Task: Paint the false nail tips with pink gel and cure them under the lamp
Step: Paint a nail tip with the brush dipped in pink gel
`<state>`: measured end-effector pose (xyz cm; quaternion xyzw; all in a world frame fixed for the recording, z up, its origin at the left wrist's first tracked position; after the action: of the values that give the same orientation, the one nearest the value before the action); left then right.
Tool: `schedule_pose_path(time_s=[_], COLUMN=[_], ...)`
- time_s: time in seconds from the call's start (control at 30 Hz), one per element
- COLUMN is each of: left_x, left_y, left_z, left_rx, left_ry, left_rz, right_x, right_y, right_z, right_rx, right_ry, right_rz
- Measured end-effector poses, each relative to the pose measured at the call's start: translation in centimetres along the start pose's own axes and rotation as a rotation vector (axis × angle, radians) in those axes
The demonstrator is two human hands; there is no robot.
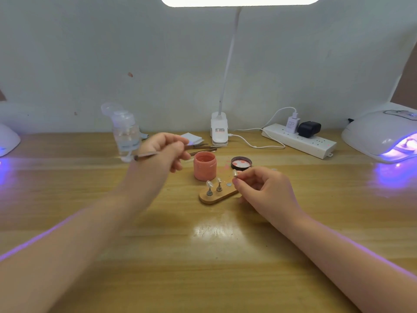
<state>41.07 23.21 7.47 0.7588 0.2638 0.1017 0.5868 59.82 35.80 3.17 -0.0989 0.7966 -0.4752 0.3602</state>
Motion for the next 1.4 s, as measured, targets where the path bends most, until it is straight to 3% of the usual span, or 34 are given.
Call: schedule_pose_path(time_s=[0.1, 0.4, 0.63, 1.4], left_x=[3.2, 5.5, 5.7, 5.3], left_y=[1.3, 1.9, 1.1, 1.0], left_z=[3.1, 6.0, 6.0, 5.8], left_rx=[0.186, 0.355, 0.332, 0.313], left_ry=[-0.09, -0.169, -0.217, -0.15], left_rz=[-0.102, -0.346, -0.359, -0.323], right_x=[-0.1, -0.2, -0.1, 0.1], right_y=[0.0, 0.0, -0.3, -0.5], right_z=[0.0, 0.0, 0.2, 0.1], right_rx=[-0.004, -0.021, -0.045, -0.091], right_ry=[0.003, 0.01, 0.006, -0.009], right_rz=[0.005, -0.008, 0.016, 0.012])
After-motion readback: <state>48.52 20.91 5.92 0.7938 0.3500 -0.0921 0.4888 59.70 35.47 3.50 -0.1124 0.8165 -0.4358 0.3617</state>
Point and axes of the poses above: each hand's wrist, its own z-axis away from the middle knuckle, its own x-axis out of the palm, y = z × x, the point moved 9 cm from there along -z, towards the middle knuckle, and after that the axes turned 11 degrees about -y, right-handed, at the moved point
